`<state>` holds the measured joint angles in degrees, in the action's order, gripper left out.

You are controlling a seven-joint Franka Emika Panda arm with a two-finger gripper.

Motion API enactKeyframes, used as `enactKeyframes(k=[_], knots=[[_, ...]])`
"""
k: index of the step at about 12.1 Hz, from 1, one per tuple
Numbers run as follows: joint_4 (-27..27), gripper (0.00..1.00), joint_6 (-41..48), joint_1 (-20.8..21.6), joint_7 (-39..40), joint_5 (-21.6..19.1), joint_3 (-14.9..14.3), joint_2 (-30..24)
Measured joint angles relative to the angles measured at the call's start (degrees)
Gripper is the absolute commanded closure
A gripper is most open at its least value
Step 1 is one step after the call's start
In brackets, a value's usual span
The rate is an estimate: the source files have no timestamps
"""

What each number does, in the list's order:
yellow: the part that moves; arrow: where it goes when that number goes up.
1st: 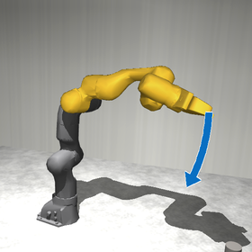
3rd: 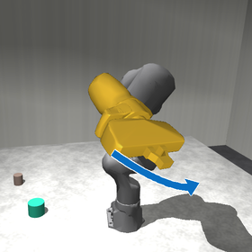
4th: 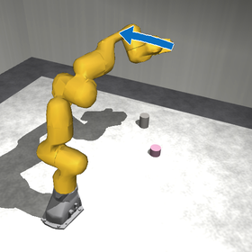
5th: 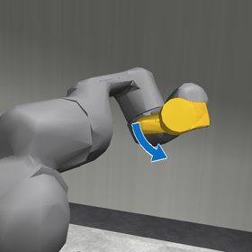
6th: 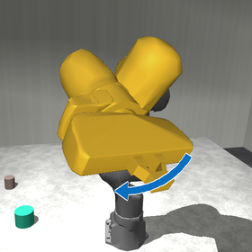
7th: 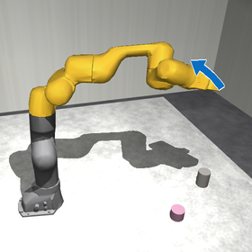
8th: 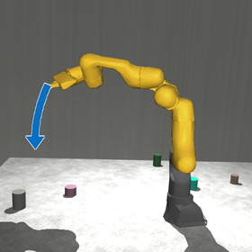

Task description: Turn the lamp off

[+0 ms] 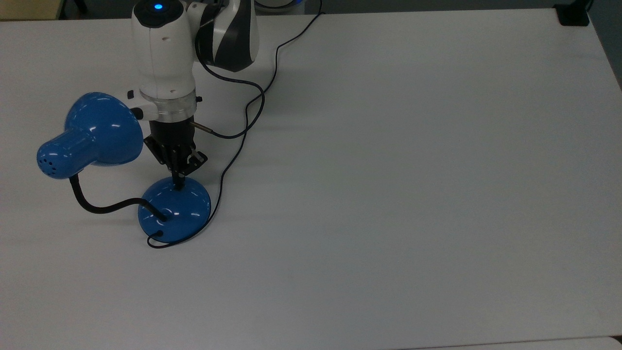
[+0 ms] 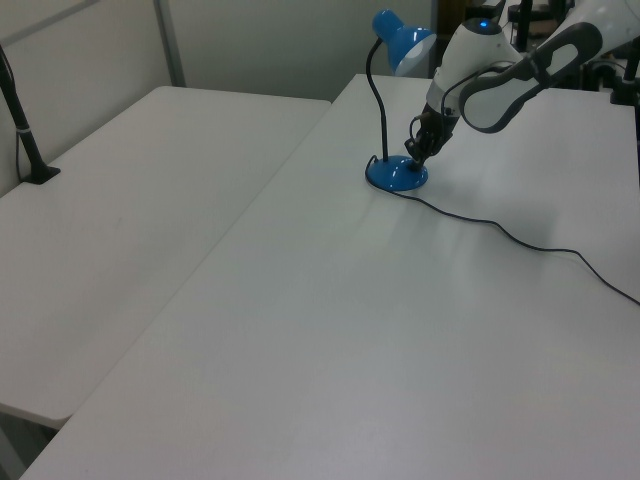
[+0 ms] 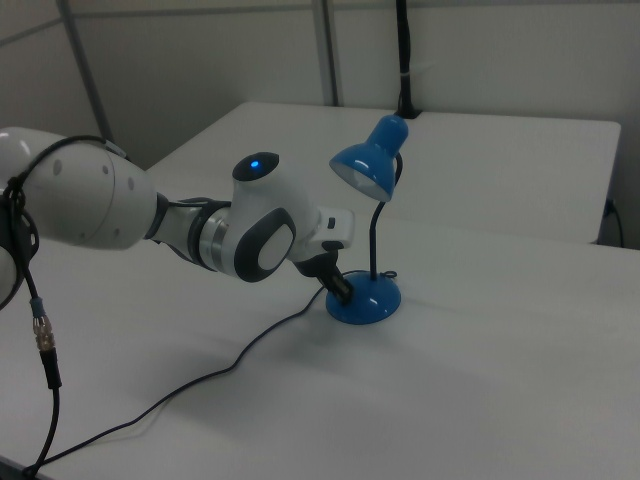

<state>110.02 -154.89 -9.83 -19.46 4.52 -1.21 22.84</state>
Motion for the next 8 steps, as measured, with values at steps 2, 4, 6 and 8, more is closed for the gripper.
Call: enactKeyframes(k=[2, 4, 6, 8], knots=[[0.03, 1.00, 0.00, 0.00, 0.27, 0.17, 0.00, 0.00], [0.03, 1.00, 1.08, 0.01, 0.36, 0.18, 0.00, -0.13], [-0.05, 0.95, 6.71, 0.14, 0.61, 0.19, 0.14, -0.94], [-0.64, 0.93, 14.46, 1.47, 1.04, 0.22, 1.00, -3.90]])
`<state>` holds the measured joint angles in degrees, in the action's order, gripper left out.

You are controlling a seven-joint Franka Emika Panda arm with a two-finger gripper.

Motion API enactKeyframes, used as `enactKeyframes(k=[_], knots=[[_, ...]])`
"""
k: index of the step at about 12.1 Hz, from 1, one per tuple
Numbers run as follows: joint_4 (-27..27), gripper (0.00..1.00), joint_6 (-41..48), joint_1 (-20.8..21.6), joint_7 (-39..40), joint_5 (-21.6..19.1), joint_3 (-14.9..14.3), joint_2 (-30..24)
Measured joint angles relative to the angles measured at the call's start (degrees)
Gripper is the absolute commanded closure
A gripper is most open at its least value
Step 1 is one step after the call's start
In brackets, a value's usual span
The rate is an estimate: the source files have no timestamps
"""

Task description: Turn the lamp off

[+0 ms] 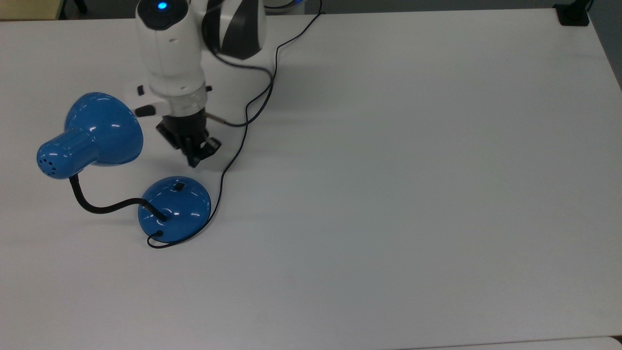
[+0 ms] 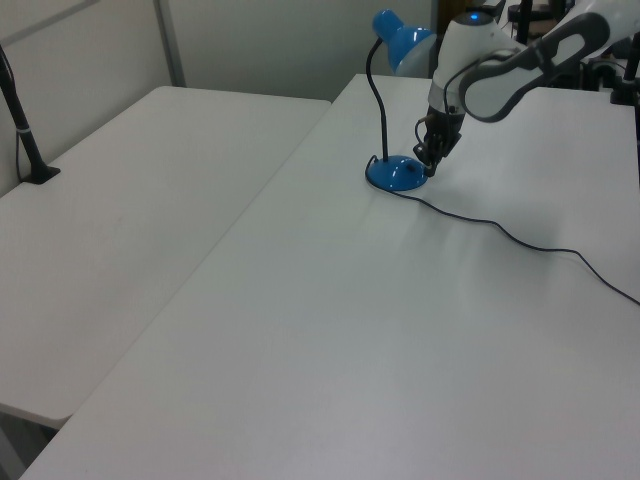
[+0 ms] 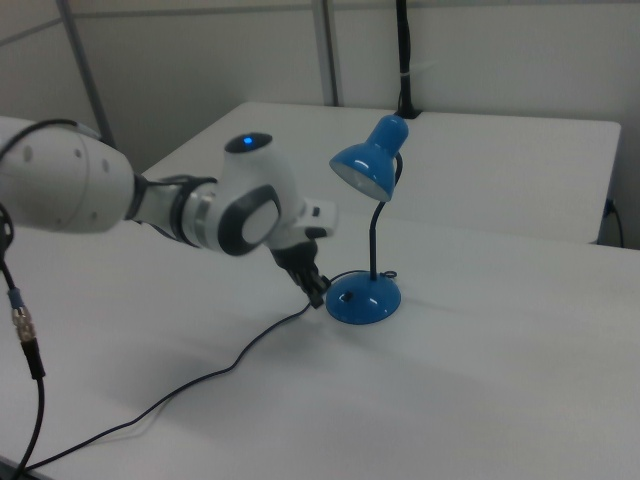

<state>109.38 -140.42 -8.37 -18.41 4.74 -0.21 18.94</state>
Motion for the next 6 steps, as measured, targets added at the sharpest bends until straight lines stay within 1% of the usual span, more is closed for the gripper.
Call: enactKeyframes(k=[2, 4, 5, 6], knots=[[-1.17, 0.93, 8.65, 3.18, 0.05, 0.01, 0.42, -3.92], [-3.94, 0.93, 20.06, 8.53, 0.80, 0.01, 0.56, -8.50], [-5.83, 0.85, 25.35, 10.62, 1.89, 0.01, 0.59, -10.03], [-7.81, 0.64, 30.02, 12.29, 3.55, 0.01, 0.60, -11.28]])
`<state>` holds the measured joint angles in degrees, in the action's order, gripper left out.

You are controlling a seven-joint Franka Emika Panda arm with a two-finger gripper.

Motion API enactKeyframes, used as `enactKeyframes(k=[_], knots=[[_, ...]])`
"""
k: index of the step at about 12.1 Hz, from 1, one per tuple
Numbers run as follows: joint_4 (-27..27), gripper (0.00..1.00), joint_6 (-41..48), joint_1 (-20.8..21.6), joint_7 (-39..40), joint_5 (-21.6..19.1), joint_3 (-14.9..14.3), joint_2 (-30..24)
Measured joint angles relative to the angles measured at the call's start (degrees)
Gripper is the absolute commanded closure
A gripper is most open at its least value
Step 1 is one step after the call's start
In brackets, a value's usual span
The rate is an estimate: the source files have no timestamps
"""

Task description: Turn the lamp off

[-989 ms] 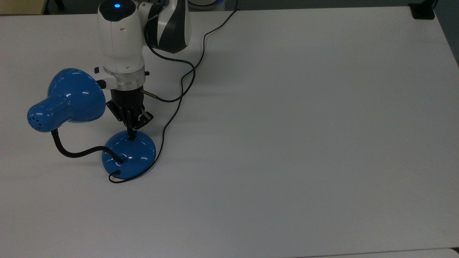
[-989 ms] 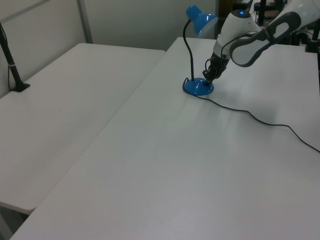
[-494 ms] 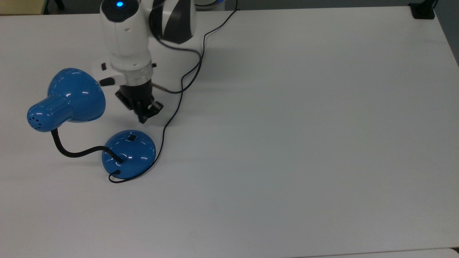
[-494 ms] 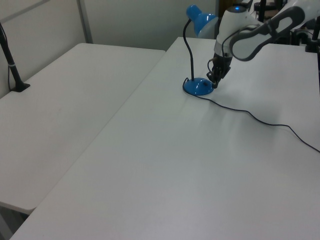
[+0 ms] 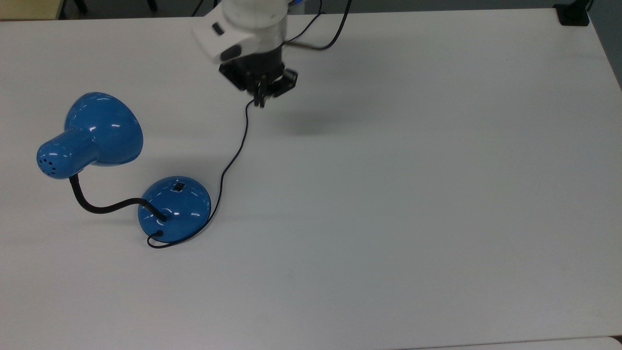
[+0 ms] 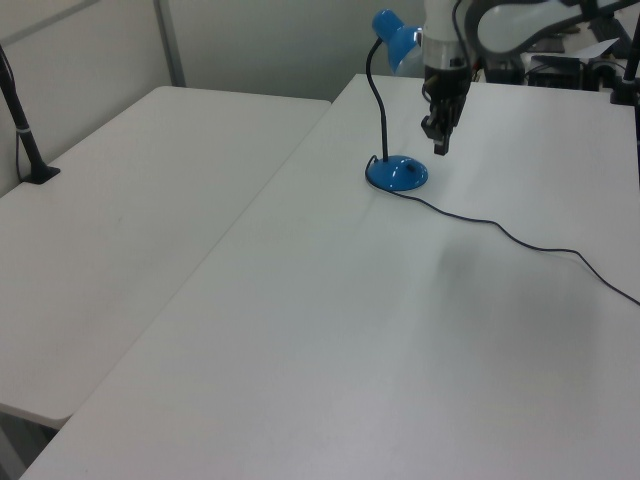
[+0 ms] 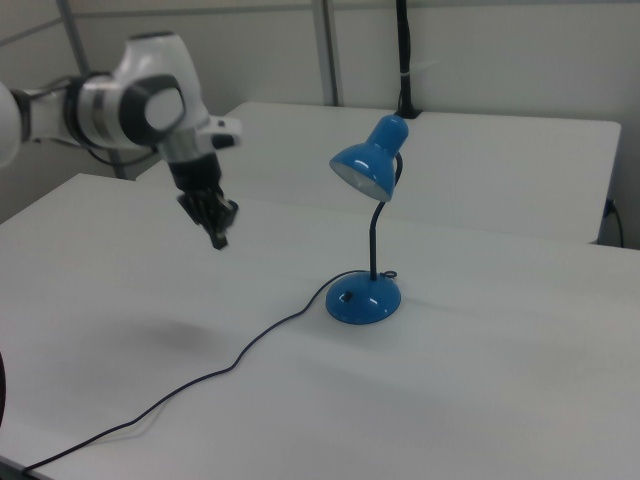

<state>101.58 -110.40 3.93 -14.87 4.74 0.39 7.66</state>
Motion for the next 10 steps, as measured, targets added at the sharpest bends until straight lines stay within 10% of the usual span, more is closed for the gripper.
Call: enactKeyframes(k=[1, 3, 10], knots=[[-1.75, 0.28, 4.01, 1.18, 2.19, 0.00, 0.02, -1.31], [-3.95, 0.00, 10.01, 2.52, 6.10, 0.00, 0.01, -3.73], [-7.59, 0.00, 15.72, 3.11, 8.01, 0.00, -0.35, -5.61]])
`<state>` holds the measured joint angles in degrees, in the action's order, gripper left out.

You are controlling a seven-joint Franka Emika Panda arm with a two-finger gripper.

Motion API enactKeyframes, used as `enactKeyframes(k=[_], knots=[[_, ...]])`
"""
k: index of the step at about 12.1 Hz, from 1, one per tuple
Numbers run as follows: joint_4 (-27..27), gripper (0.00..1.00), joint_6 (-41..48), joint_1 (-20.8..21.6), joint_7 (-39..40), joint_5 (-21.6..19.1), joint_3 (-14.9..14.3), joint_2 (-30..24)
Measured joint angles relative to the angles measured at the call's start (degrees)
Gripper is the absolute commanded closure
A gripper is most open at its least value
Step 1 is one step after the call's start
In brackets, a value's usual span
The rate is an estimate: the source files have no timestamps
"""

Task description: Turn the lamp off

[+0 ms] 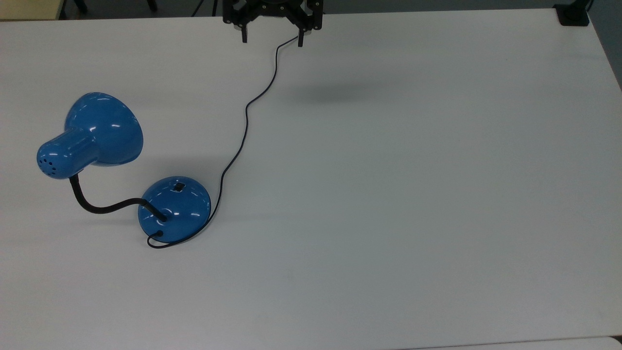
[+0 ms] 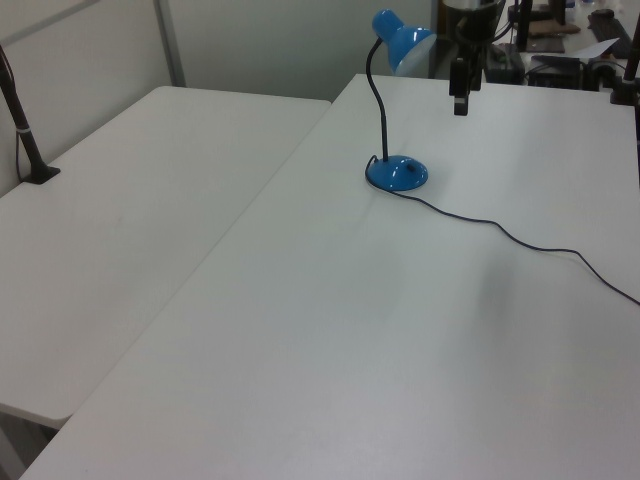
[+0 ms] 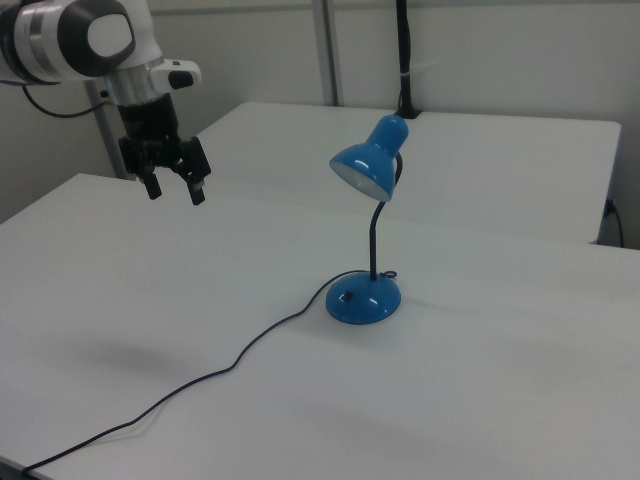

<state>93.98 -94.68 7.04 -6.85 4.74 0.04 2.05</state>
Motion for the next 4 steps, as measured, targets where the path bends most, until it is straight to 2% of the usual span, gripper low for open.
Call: enactKeyframes(k=[4], knots=[[-0.59, 0.00, 0.35, -0.27, 0.01, 0.00, -0.86, -0.93]])
